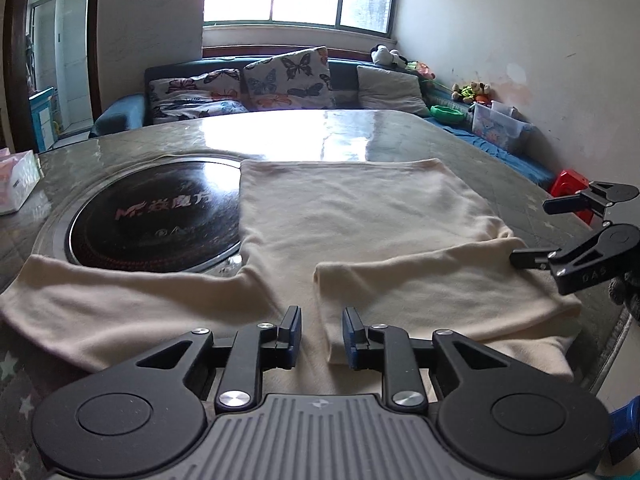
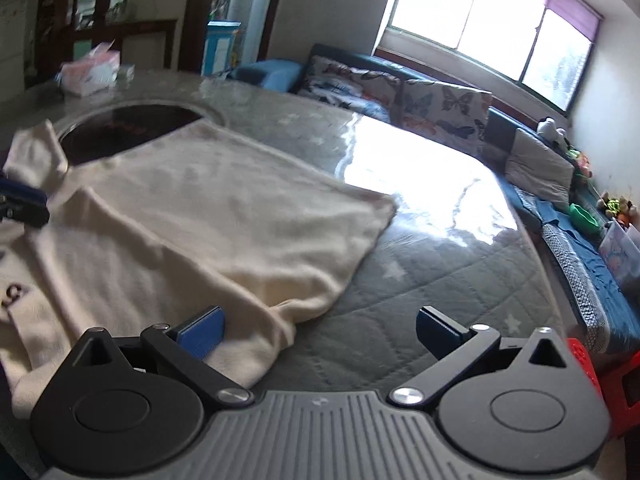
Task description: Fold clothes
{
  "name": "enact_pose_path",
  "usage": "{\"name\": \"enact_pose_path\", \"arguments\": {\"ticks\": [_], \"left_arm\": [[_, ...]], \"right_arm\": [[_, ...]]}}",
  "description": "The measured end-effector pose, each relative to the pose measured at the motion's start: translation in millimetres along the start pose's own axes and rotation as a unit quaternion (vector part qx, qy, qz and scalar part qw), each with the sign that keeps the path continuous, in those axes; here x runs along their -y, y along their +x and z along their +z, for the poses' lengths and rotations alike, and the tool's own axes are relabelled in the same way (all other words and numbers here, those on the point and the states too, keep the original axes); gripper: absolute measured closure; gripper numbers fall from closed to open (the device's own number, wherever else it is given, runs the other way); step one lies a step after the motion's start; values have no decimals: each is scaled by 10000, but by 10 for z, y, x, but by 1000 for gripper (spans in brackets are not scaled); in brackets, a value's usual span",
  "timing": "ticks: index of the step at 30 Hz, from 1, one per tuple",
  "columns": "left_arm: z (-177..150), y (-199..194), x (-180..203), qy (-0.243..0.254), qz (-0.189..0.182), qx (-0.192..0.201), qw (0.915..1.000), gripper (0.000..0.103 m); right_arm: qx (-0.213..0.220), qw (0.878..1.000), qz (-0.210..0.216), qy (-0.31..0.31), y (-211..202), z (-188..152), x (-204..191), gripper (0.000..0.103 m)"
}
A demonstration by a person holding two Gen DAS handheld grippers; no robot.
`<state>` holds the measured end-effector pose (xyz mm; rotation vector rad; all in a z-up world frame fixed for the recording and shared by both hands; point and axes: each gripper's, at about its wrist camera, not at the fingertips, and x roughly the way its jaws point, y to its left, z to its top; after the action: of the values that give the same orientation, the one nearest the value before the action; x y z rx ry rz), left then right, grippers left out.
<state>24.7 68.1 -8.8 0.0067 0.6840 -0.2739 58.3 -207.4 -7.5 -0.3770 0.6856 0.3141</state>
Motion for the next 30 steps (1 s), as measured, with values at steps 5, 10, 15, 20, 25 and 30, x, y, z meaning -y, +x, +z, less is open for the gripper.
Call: {"name": "enact_pose_path", "arguments": {"ticks": [5,10,15,20,25,30], "left_arm": [[-8,-155,-219,-276,299,188,9990,74],[-28,-308,-535,-612,753,328,9947,69],[-83,-430,-822,-907,1127,392,9887,65],[-145,-519,-1049,-1189,1405,426,9820,63],[-207,-607,-1275,-1469,1680,460,9737,58],[-250,-619,-1385,-1637,1779,392,9695,57]], "right_arm": [[15,9996,117,-253,65,111,-159,0],[58,9986,263,-448,154,257,-334,0],[99,9968,467,-646,224,383,-570,0],[181,9934,594,-965,291,520,-855,0],[246,9905,724,-1139,362,649,-1075,0],[310,9881,828,-1256,417,737,-1261,0]]}}
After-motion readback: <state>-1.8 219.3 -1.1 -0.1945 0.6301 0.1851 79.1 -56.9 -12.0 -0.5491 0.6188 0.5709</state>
